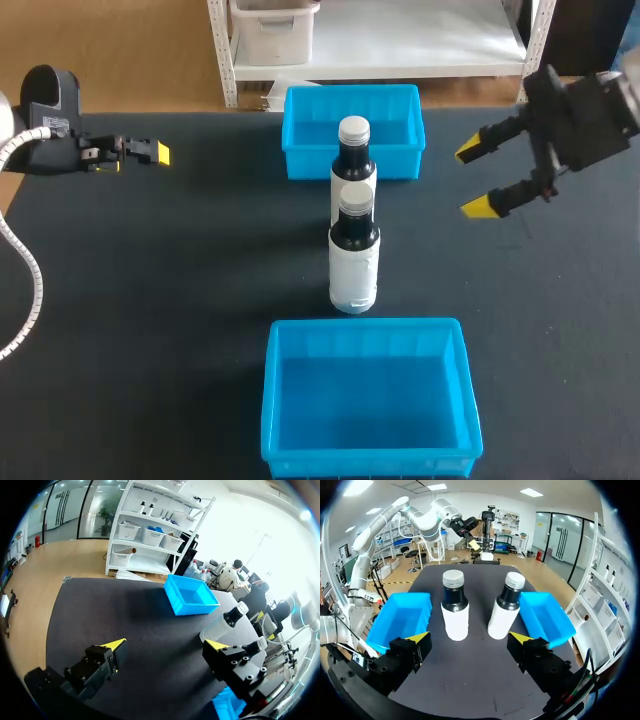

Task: Pick up the bottle, and place it in the far bin if it is heavy, or in the near bin if it is light.

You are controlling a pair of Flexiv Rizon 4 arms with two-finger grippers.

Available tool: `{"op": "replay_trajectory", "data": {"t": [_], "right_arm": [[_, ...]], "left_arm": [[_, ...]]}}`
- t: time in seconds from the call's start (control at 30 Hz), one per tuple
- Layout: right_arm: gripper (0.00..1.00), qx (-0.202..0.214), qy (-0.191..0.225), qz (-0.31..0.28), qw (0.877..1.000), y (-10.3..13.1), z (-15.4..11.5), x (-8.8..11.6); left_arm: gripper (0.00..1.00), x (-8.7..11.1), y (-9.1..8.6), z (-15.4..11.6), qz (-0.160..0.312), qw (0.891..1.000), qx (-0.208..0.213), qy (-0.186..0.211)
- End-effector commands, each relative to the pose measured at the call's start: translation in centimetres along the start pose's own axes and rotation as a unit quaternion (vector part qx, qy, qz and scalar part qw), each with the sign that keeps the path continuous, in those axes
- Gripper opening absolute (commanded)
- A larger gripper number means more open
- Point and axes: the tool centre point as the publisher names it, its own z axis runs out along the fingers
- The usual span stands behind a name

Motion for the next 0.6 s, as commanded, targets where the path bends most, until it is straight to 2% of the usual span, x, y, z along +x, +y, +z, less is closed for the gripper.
{"op": "replay_trajectory", "data": {"t": [0.03,0.2,0.6], "right_arm": [[1.0,-0.018,-0.004,-0.004,1.0,-0.5,1.9,-0.6],[1.0,-0.036,-0.019,-0.006,0.999,-0.1,3.6,-1.7],[1.0,-0.051,-0.05,0.013,0.997,1.1,6.4,-3.6]], "left_arm": [[1.0,0.0,0.0,0.0,0.0,1.0,0.0,0.0],[1.0,0.0,0.0,0.0,0.0,1.0,0.0,0.0],[1.0,0.0,0.0,0.0,0.0,1.0,0.0,0.0]]}}
